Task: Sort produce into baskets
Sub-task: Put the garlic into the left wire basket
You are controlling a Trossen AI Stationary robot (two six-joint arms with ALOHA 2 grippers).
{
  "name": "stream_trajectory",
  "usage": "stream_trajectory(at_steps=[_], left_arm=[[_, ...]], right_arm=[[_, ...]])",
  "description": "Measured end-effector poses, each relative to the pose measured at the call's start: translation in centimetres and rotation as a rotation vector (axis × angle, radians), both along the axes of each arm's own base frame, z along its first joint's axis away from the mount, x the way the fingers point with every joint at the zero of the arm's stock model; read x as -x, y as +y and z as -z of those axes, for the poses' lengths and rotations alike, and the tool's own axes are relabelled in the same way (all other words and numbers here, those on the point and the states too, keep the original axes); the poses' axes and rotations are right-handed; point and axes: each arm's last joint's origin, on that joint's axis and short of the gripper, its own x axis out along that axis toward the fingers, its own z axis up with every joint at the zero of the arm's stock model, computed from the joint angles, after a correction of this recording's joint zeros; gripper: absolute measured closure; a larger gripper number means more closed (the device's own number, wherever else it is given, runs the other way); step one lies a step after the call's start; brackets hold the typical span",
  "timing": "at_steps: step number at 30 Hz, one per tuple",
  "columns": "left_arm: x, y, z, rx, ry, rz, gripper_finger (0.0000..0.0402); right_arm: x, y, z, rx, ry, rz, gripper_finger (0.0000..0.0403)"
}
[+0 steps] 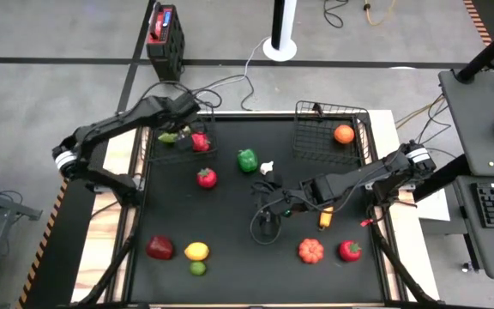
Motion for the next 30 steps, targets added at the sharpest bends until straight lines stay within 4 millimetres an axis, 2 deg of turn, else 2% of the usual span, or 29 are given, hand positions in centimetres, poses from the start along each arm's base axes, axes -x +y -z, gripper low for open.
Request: stream_trajectory(at_steps=[6,10,14,20,24,30], left_arm=[[0.7,-4.6,-2.8,-0.044,-0.242,0.011,0.0139],[1.2,-8.0,-3.2,-0.062,-0.405,0.067,0.0138],[1.5,-11.1,-2.8,-0.042,-0.57,0.116,0.0138],[0.8,-15.2,-0.2,-0.086,-0.828,0.162,0.0138],[0.7,-17.1,1.0,-0.07,-0.927,0.176,0.0138],[0.8,-18.8,1.1,-0.044,-0.982,0.186,0.0138]], right_arm=[[-0.1,-0.9,0.1,0.002,0.008,0.025,0.0069],[-0.3,-1.7,0.1,0.002,0.009,0.048,0.0069],[-0.4,-3.0,0.1,0.007,0.024,0.083,0.0069],[-0.4,-5.0,-0.1,0.088,0.093,0.077,0.0069],[0.0,-6.8,0.3,0.192,0.193,0.029,0.007],[0.3,-10.1,1.6,0.254,0.327,0.04,0.0074]])
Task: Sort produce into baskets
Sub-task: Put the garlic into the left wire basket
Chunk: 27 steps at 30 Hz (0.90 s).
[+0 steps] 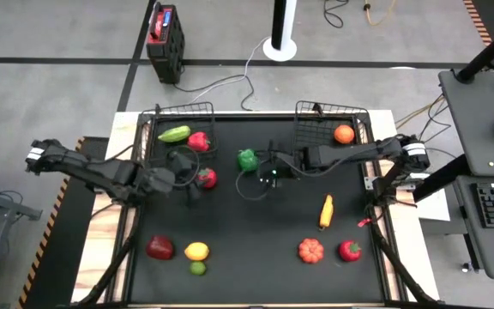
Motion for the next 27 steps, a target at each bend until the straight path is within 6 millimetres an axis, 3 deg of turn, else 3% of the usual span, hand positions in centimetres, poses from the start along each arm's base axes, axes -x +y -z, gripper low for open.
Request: stream_trajectory(at_steps=[10,19,27], left_arm=[[0.2,-0.8,-0.8,-0.025,-0.025,0.004,0.0138],[0.2,-0.8,-0.7,-0.027,-0.024,0.003,0.0138],[0.1,-0.8,-0.7,-0.03,-0.022,0.004,0.0138]], right_arm=[[-0.9,-4.2,4.6,-0.024,0.189,0.108,0.0072],[-1.7,-5.8,7.6,-0.068,0.247,0.17,0.0071],[-2.2,-6.4,8.6,-0.078,0.227,0.204,0.0078]])
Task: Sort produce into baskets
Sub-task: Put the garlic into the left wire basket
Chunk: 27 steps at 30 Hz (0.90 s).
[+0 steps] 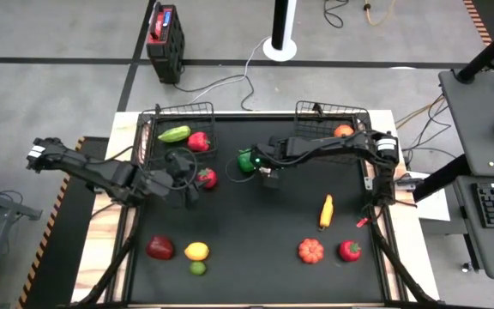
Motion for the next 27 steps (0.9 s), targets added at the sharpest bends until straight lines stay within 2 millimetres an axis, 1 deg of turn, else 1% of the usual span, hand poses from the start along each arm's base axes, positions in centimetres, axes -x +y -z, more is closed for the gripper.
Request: stream_trajectory(at_steps=[4,8,17,19,22,27], left_arm=[[-0.2,-0.1,0.2,-0.007,0.014,0.002,0.0138],[-0.5,-0.2,0.5,-0.012,0.031,0.002,0.0138],[-0.7,-0.2,0.7,-0.018,0.037,0.005,0.0138],[-0.7,-0.2,0.6,-0.018,0.035,0.005,0.0138],[-0.7,-0.2,0.6,-0.018,0.035,0.005,0.0138],[-0.7,-0.2,0.6,-0.018,0.033,0.005,0.0138]], right_arm=[[-0.1,-0.1,0.4,-0.009,0.002,0.004,0.0078],[-0.5,-0.2,1.3,-0.029,0.011,-0.008,0.0078],[-0.7,-0.2,2.2,-0.052,0.017,0.004,0.0081],[-0.8,-0.2,2.7,-0.071,0.026,0.009,0.0092],[-0.9,-0.2,3.7,-0.087,0.046,0.006,0.0119],[-1.0,-0.2,3.9,-0.092,0.042,0.008,0.0176]])
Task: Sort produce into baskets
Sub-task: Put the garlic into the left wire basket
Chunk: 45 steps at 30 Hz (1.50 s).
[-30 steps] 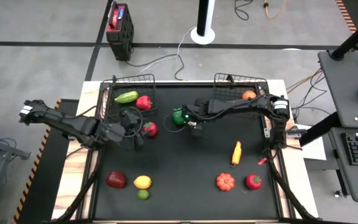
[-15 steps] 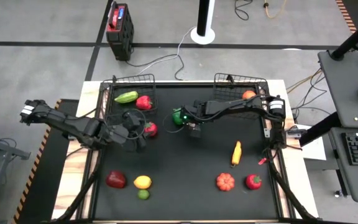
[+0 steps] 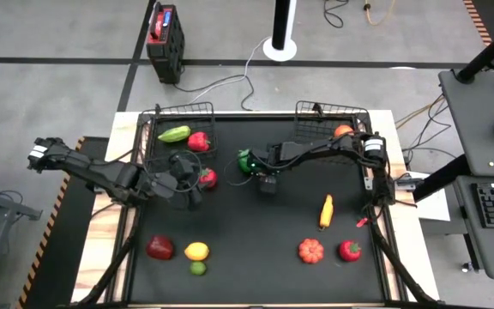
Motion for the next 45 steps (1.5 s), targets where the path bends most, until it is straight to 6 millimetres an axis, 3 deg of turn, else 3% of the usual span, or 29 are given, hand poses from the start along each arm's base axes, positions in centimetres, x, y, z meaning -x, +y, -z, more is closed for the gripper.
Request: stream_trajectory(at_steps=[4,10,15,19,26,31,39,45], left_arm=[[0.0,0.0,0.0,-0.003,0.002,0.001,0.0138],[-0.4,-0.2,0.4,-0.005,0.022,0.011,0.0138],[-1.1,-1.0,1.2,-0.019,0.06,0.043,0.0138],[-2.0,-2.1,1.7,-0.034,0.049,0.079,0.0138],[-3.3,-4.6,2.6,-0.113,0.043,0.217,0.0138],[-4.0,-6.4,3.4,-0.137,0.047,0.317,0.0138],[-6.2,-7.5,4.3,-0.162,-0.039,0.35,0.0138],[-6.8,-7.7,4.6,-0.18,-0.072,0.312,0.0138]], right_arm=[[0.1,0.0,-0.7,0.004,-0.017,0.001,0.0215],[0.4,1.3,-3.3,0.013,-0.084,-0.024,0.0251],[0.4,4.3,-6.1,0.008,-0.191,-0.084,0.025],[0.1,7.8,-7.5,0.01,-0.328,-0.166,0.0248],[-0.1,13.1,-7.0,0.065,-0.554,-0.255,0.0251],[0.2,15.7,-6.4,0.133,-0.642,-0.27,0.0248],[0.1,17.5,-7.1,0.155,-0.729,-0.317,0.025],[0.1,17.6,-7.2,0.155,-0.729,-0.32,0.0249]])
